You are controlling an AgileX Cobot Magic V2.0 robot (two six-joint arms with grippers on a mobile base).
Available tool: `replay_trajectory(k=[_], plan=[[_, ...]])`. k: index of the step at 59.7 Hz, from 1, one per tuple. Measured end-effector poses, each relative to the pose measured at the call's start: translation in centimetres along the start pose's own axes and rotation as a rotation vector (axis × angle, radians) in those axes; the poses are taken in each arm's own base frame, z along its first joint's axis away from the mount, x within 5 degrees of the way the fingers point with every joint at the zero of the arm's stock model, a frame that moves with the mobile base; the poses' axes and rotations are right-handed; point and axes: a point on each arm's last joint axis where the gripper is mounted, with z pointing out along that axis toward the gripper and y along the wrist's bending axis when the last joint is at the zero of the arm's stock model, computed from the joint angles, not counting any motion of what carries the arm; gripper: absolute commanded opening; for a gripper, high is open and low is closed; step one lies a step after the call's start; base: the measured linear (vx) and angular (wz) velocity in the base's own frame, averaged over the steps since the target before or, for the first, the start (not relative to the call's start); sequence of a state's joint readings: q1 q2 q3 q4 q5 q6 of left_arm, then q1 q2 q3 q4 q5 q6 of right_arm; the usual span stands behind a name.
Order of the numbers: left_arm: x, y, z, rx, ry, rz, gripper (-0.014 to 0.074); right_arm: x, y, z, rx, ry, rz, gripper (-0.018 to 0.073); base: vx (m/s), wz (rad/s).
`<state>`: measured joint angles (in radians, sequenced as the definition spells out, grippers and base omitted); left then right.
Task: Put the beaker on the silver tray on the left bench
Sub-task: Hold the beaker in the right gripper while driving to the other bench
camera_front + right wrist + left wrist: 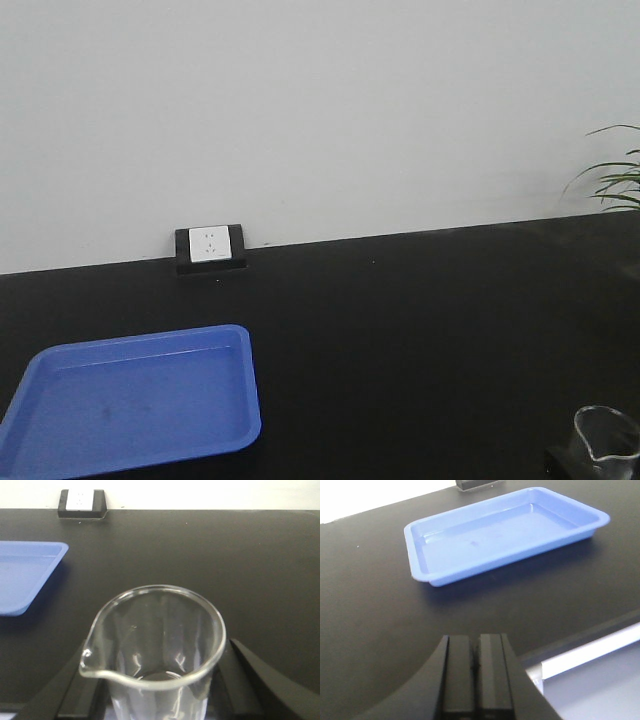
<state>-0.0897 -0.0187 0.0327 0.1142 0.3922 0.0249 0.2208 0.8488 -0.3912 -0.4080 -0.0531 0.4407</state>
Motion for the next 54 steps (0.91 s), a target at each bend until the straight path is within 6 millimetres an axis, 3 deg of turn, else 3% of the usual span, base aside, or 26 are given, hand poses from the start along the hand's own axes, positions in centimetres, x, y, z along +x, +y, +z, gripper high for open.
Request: replay_trajectory(k=[20,54], plan=[[0.0,0.0,0.0,0.0,0.0,0.0,0.0001,0.0,0.0,0.0,0.0,0.0,0.0,-0.0011,-0.3,0.16],[0.0,0.0,0.0,0.0,0.0,0.0,0.0001,0.03,0.0,0.0,0.0,0.001,0.0,-0.0011,-0.32,0.4]])
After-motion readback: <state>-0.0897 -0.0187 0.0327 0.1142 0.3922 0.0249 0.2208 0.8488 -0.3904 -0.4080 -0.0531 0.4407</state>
